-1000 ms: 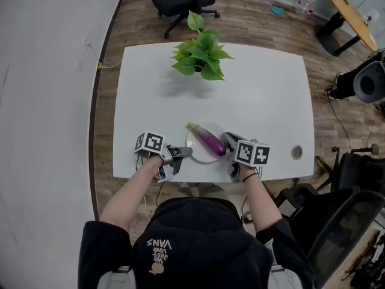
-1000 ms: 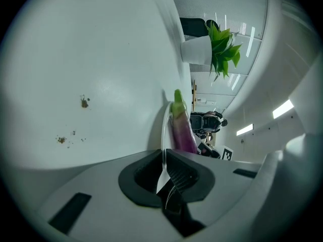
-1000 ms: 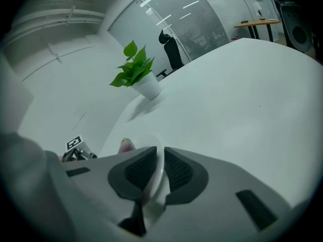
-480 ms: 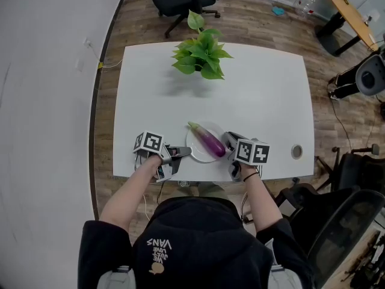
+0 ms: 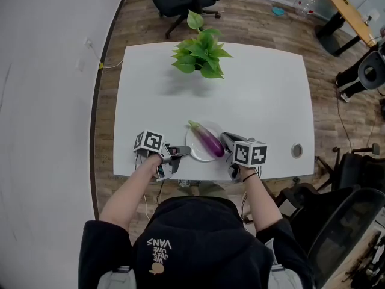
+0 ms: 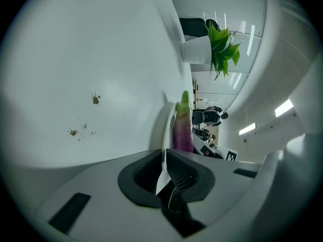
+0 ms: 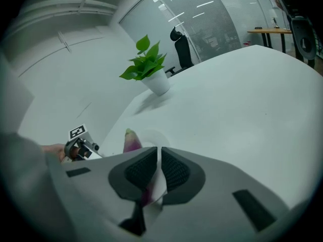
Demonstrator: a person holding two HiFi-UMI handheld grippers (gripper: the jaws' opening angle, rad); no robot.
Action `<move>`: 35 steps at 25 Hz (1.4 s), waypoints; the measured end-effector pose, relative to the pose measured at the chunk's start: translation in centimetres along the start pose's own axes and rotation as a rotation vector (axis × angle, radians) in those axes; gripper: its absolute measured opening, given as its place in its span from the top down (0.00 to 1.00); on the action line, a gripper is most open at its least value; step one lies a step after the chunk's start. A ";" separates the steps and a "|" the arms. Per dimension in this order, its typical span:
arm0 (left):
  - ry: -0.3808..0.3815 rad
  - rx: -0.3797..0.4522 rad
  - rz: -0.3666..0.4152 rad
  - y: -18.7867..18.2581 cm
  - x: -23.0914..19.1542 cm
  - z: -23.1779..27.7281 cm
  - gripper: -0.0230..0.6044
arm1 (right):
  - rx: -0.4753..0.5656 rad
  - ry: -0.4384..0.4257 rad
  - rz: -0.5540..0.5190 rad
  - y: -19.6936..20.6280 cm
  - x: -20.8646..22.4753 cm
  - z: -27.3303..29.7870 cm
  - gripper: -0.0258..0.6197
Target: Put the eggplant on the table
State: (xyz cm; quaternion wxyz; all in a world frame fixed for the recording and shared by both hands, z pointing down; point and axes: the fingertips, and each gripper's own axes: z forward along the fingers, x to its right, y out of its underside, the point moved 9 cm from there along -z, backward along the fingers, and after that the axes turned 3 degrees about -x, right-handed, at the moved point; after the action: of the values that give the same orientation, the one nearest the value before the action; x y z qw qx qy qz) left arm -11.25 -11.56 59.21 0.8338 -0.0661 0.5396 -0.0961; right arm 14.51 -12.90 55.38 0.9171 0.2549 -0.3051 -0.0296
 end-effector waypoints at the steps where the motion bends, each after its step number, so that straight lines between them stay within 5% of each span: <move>1: -0.001 0.000 0.000 0.0 0.0 0.0 0.91 | -0.007 -0.008 -0.006 0.1 -0.1 0.1 0.90; 25: 0.066 0.046 0.003 0.4 0.5 -1.4 0.91 | -0.042 0.014 -0.029 0.2 -0.5 0.6 0.92; 35: 0.120 0.228 0.199 -0.2 4.1 -1.5 0.91 | 0.036 -0.006 -0.034 -0.2 -1.3 -0.7 0.92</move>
State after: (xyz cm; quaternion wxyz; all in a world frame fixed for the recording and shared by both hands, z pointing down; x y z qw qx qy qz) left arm -10.96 -12.72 54.98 0.8076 0.0884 0.5779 -0.0773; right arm 13.92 -12.47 54.12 0.9109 0.2762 -0.3037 -0.0404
